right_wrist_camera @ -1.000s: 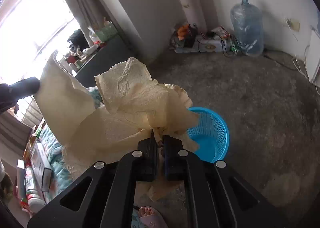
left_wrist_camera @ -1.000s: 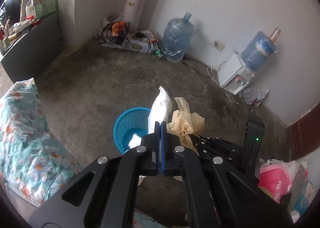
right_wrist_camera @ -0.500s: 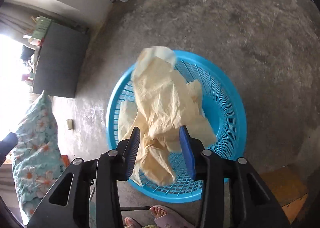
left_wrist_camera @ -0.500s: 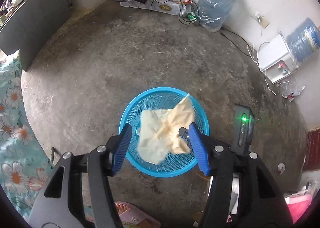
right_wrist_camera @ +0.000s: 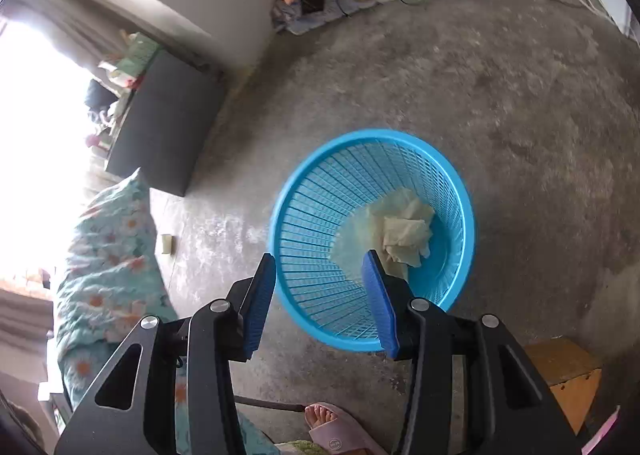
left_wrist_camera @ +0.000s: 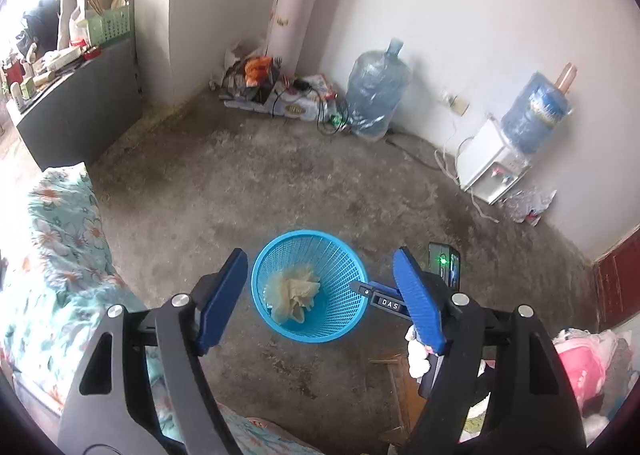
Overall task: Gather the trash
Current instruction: 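Move both tools back toward the pink sponge on the bed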
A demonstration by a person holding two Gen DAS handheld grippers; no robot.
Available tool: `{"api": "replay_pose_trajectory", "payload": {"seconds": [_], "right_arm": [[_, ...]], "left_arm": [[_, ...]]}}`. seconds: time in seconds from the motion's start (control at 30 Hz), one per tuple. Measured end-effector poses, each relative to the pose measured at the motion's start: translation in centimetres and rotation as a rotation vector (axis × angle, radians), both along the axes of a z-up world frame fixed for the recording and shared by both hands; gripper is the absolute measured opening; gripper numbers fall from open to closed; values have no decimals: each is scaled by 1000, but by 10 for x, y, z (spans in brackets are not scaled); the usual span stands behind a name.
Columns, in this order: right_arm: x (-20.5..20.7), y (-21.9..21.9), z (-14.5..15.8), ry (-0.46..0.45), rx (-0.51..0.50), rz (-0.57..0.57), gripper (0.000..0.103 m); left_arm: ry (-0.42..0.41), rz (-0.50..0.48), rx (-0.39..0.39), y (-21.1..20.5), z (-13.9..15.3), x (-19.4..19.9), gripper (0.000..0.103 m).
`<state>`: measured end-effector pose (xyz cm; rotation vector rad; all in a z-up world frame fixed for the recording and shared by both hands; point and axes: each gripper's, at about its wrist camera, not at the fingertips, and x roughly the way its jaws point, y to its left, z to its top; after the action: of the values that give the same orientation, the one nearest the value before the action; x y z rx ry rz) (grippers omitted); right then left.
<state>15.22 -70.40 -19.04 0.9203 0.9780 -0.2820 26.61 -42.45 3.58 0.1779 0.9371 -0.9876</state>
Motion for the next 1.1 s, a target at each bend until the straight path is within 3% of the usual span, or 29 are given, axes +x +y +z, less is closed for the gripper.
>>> {"api": "replay_pose_trajectory", "payload": {"seconds": [0.07,0.3,0.37,0.5,0.7,0.8,0.9,1.03,1.1], "right_arm": [[-6,18,40,-61,-62,62,47],[-26,101,179,-289,-327,223,76],[-32,126,211,-371,-349,262,84],[-44,178,261,-508,-337,367,85],[-48,250,286,-601,-196,524,85],[-43,294,290,-595,-134,606,85],[-35,345,298,-589,-89,731,85],[-31,422,315,-600,-49,925,85],[-29,459,319,-594,-7,1011,85]], "left_arm": [[-38,16,-49,35,21,-20,80],[-142,146,-199,179,65,-89,84],[-157,205,-221,226,70,-103,85],[-207,386,-233,334,74,-127,85],[-258,806,-197,503,52,-169,85],[-191,1017,-198,580,30,-186,85],[-111,1190,-265,648,10,-199,85],[-37,1306,-347,714,-13,-205,84],[6,1321,-376,732,-28,-201,78]]}}
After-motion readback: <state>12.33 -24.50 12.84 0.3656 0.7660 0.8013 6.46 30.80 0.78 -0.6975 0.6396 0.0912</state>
